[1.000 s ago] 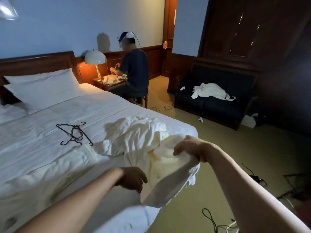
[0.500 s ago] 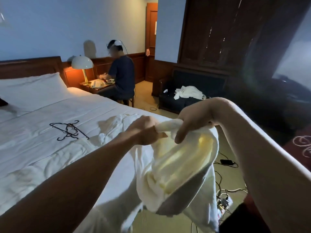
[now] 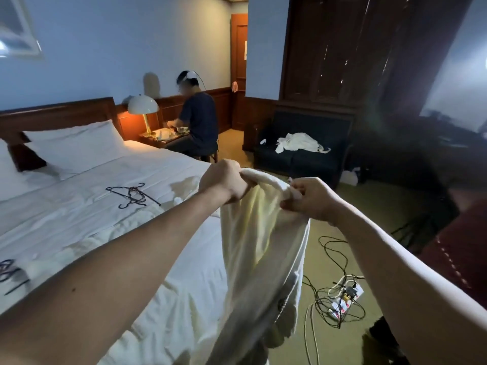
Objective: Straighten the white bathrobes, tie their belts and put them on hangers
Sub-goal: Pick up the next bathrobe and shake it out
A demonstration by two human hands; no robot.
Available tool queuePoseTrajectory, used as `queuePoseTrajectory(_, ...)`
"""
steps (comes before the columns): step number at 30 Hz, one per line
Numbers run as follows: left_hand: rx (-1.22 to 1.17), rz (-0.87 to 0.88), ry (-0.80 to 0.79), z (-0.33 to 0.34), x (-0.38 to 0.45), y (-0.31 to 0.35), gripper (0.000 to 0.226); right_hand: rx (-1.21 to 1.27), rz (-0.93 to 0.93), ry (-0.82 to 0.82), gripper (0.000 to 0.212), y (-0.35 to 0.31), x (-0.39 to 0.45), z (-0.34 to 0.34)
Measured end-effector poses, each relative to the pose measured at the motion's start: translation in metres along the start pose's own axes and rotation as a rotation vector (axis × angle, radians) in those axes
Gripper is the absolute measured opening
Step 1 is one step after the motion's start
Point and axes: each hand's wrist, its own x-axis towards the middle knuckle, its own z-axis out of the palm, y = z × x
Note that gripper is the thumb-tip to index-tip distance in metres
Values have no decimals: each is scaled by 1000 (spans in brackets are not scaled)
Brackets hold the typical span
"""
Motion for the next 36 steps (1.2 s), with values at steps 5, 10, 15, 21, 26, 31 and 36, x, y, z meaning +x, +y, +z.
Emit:
queuePoseTrajectory(5,-263,61,-673,4,-37,24,47,-55,-140,620,15,-11,-28,-15)
queuePoseTrajectory(10,-63,18,-429,5,-55,58,21,-50,-213,784,13,-16,-52,-42)
queuePoseTrajectory(15,-203,-200,-1,-22,-53,108,22,-125,-81,544,30,-11,-86,-69)
queuePoseTrajectory(21,-660,-254,156,-41,-79,139,21,-100,-65,-87,38,9,-115,-31)
queuePoseTrajectory(26,-348,-447,166,-38,-110,105,26,-28,50,206,30,-4,-118,5)
queuePoseTrajectory(31,-733,-832,-198,-34,-158,54,25,259,28,282,21,-26,-109,48)
queuePoseTrajectory(36,-1098,-832,3,-57,-185,33,33,317,-140,-110,28,-56,-125,91)
